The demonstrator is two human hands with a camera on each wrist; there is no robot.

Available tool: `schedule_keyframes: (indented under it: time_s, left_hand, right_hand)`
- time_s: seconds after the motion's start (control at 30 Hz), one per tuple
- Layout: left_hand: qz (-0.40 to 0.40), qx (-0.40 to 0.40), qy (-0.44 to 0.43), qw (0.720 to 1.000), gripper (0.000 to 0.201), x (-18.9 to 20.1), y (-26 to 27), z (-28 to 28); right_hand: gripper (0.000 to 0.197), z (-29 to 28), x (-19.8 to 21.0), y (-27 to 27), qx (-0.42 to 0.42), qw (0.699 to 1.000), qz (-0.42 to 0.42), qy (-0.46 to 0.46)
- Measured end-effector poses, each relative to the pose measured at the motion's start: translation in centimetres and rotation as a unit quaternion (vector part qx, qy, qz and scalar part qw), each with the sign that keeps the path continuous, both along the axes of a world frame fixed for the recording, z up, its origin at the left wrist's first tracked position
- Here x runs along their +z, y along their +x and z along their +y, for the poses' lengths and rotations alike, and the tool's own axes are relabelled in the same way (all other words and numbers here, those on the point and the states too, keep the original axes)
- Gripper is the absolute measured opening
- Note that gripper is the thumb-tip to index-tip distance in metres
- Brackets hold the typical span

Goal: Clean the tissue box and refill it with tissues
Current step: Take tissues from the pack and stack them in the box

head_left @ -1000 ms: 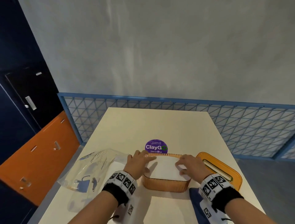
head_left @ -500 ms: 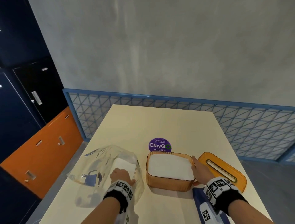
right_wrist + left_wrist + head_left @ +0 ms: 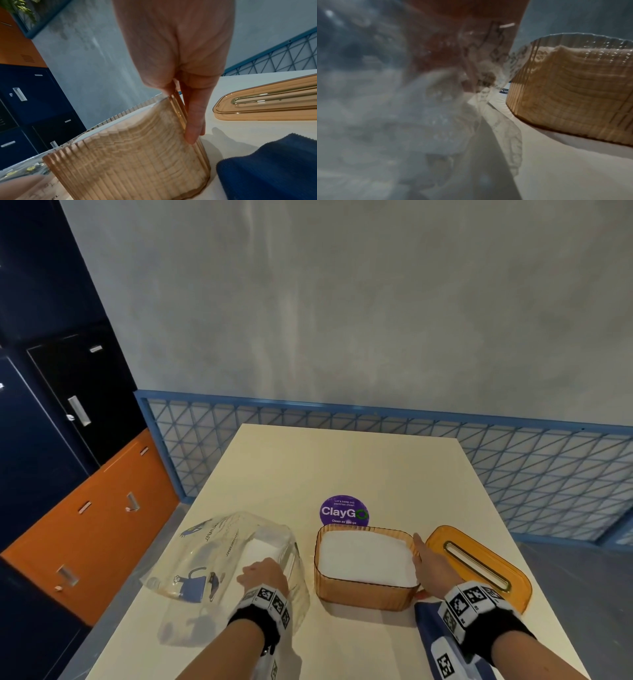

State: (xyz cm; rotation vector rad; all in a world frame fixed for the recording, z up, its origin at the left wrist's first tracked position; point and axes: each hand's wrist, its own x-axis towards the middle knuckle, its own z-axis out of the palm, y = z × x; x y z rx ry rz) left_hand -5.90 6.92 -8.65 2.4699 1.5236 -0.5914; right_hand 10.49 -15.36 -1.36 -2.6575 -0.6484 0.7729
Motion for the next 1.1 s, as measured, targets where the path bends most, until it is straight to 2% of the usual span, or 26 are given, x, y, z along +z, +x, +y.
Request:
schedule_keyframes:
  time_s: [0.37,0.47,0.63,0.8,0.87,0.93,0.97,1.0,1.03,1.1]
  left_hand:
    - [-0.092,0.027,-0.025,0.995,0.022,0.6,0.0,0.7]
    - [-0.125,0.022,-0.031,0.991,0.024,0.9,-0.2,1.0]
    - [-0.108,-0.020,0.000,0.994,0.029,1.3,-1.1,0.9]
    - [-0.154,-0.065,0.026,0.986,0.033,5.4,-2.4,0.5]
    - [-0.174,-0.065,0.085,0.979,0.029,8.1,-3.0,-0.2]
    - [-0.205,-0.082,0.121,0.968,0.025,11.1,-3.6,-1.3]
    - [-0.235,-0.089,0.131,0.959,0.024,12.5,-3.7,-2.0]
    - [-0.273,-0.093,0.143,0.947,0.024,13.6,-3.7,-2.7]
    - [-0.312,-0.096,0.151,0.933,0.024,14.5,-3.4,-3.4]
    - [-0.381,-0.103,0.148,0.907,0.029,15.5,-2.3,-4.7]
  right_hand:
    - [0.059,0.0,0.7,-0.4,0.017,1.000,-0.003,-0.011]
    - [0.058,-0.1,0.8,-0.5,0.013,1.000,0.000,-0.009]
    - [0.059,0.0,0.4,-0.3,0.009,1.000,0.007,-0.009]
    - [0.058,-0.1,1.3,0.2,-0.004,0.999,0.050,0.002]
    - [0.054,0.0,2.4,0.5,-0.007,0.999,-0.014,0.038]
    - [0.047,0.5,4.2,0.2,-0.025,0.988,-0.081,0.130]
    - [0.043,1.1,5.4,-0.3,-0.035,0.981,-0.071,0.177]
    - [0.041,1.9,6.7,-0.9,-0.040,0.975,-0.018,0.216]
    - [0.045,2.7,7.9,-1.6,-0.046,0.966,0.065,0.247]
    - [0.060,4.4,10.1,-3.0,-0.053,0.924,0.250,0.286]
